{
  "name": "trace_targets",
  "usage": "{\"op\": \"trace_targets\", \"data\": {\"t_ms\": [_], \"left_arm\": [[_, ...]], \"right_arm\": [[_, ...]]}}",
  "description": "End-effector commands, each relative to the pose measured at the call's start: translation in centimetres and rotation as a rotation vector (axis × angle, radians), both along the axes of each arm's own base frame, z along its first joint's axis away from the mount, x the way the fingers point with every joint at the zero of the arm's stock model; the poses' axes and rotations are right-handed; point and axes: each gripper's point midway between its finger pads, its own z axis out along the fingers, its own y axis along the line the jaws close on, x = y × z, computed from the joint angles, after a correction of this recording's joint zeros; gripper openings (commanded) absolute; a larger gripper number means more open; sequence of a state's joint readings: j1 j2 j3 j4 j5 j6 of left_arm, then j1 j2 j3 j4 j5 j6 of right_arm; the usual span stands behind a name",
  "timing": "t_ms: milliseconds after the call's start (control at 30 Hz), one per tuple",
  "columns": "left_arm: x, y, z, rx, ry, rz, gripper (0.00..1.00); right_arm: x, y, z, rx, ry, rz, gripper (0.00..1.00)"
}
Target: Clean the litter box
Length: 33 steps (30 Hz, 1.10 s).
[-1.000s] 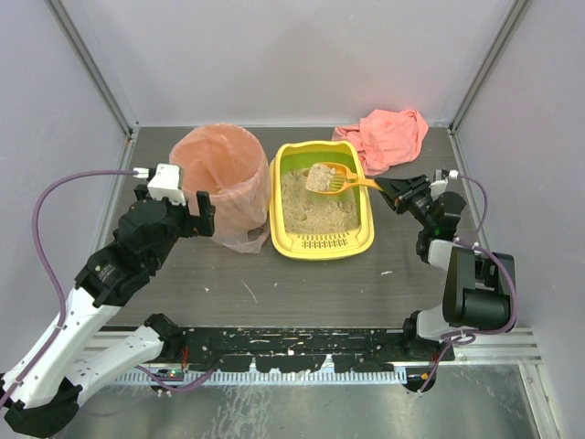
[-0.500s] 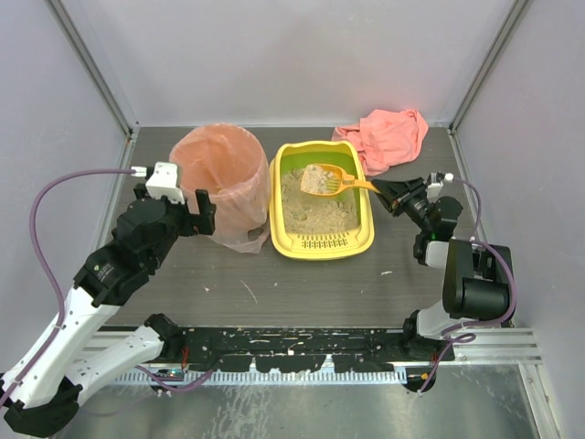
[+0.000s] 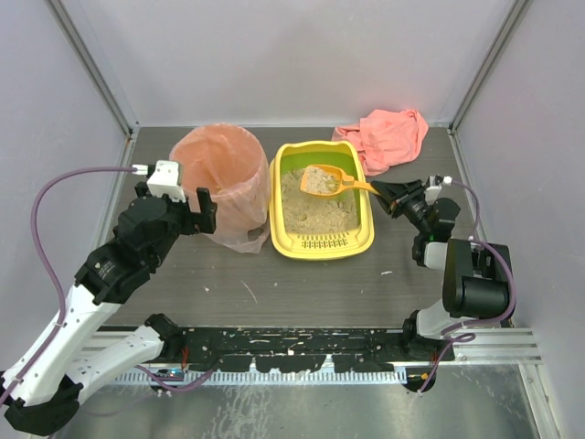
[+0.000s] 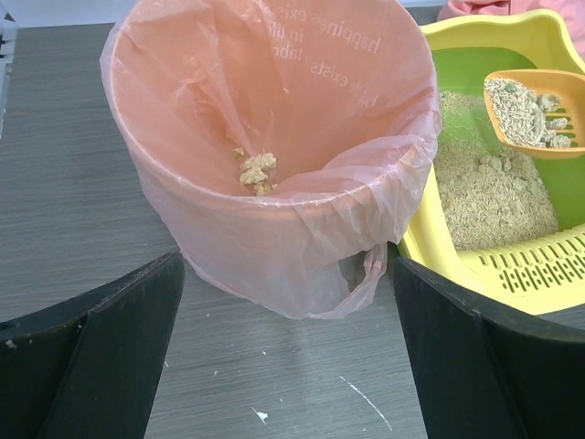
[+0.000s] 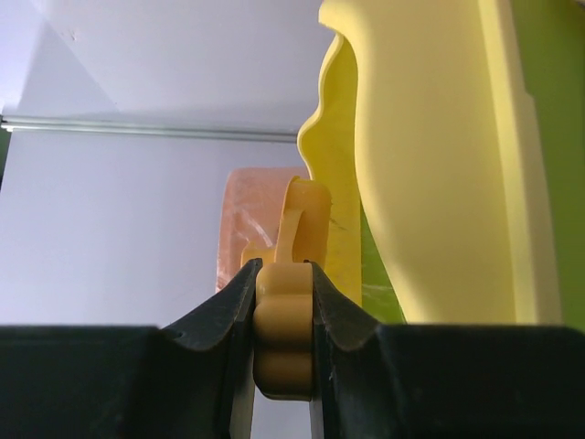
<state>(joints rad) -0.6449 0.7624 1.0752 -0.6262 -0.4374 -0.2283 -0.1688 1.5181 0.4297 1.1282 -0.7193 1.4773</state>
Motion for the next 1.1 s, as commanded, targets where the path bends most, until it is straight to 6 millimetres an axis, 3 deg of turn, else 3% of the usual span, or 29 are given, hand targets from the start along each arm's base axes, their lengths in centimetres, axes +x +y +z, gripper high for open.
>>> {"op": "trace_targets", "data": {"t_ms": [0, 33, 67, 133, 167, 267, 367, 400, 467, 500, 600, 700, 733, 833, 867, 933, 967, 1067], "left_arm": [[-0.1, 0.2, 2.6, -0.061, -0.068, 0.010, 0.98], [0.1, 0.3, 2.6, -0.062, -0.076, 0.016, 0.98], [0.1, 0.3, 2.4, -0.058, -0.078, 0.019, 0.98], [0.1, 0.3, 2.3, -0.049, -0.064, 0.017, 0.98], [0.0, 0.3, 2.5, -0.053, -0.060, 0.015, 0.98], [0.2, 0.3, 2.3, -0.052, -0.074, 0.020, 0.98], [0.1, 0.3, 2.4, -0.049, -0.065, 0.015, 0.98], [0.1, 0.3, 2.4, -0.047, -0.059, 0.015, 0.98], [0.1, 0.4, 2.2, -0.048, -0.067, 0.021, 0.98], [0.2, 0.4, 2.2, -0.048, -0.077, 0.022, 0.98], [0.2, 0.2, 2.3, -0.042, -0.062, 0.014, 0.98], [0.1, 0.4, 2.3, -0.046, -0.070, 0.020, 0.98], [0.3, 0.4, 2.3, -0.046, -0.080, 0.024, 0.98], [0.1, 0.3, 2.3, -0.038, -0.064, 0.015, 0.98], [0.0, 0.4, 2.4, -0.041, -0.063, 0.015, 0.98], [0.2, 0.4, 2.4, -0.042, -0.080, 0.020, 0.98], [0.3, 0.4, 2.2, -0.039, -0.081, 0.022, 0.98], [0.2, 0.3, 2.5, -0.034, -0.064, 0.014, 0.98]], "right_arm": [[0.5, 0.5, 3.1, -0.016, -0.119, 0.013, 0.01], [0.4, 1.7, 3.6, -0.029, -0.146, 0.054, 0.00], [0.3, 1.5, 3.5, -0.026, -0.140, 0.043, 0.00], [0.6, -1.4, 2.3, -0.002, -0.082, -0.076, 0.01], [0.6, -1.7, 2.0, 0.005, -0.074, -0.088, 0.01], [0.3, 1.8, 3.4, -0.032, -0.145, 0.043, 0.01], [0.5, -1.7, 1.8, -0.002, -0.070, -0.099, 0.01], [0.6, -1.8, 2.1, -0.002, -0.081, -0.098, 0.01], [0.6, 0.9, 3.2, -0.034, -0.133, 0.015, 0.00], [0.5, 1.2, 3.4, -0.034, -0.144, 0.019, 0.00], [1.0, -1.9, 2.1, -0.007, -0.079, -0.107, 0.01], [0.9, 1.7, 3.4, -0.054, -0.146, 0.031, 0.01], [0.8, 1.8, 3.5, -0.055, -0.152, 0.030, 0.01], [1.0, -2.1, 2.0, -0.008, -0.082, -0.125, 0.01], [1.1, -1.4, 2.2, -0.013, -0.095, -0.099, 0.01], [0.8, 2.0, 3.5, -0.055, -0.169, 0.038, 0.01], [0.8, 2.0, 3.4, -0.055, -0.170, 0.027, 0.01], [1.2, -2.6, 1.1, -0.029, -0.063, -0.143, 0.01]]}}
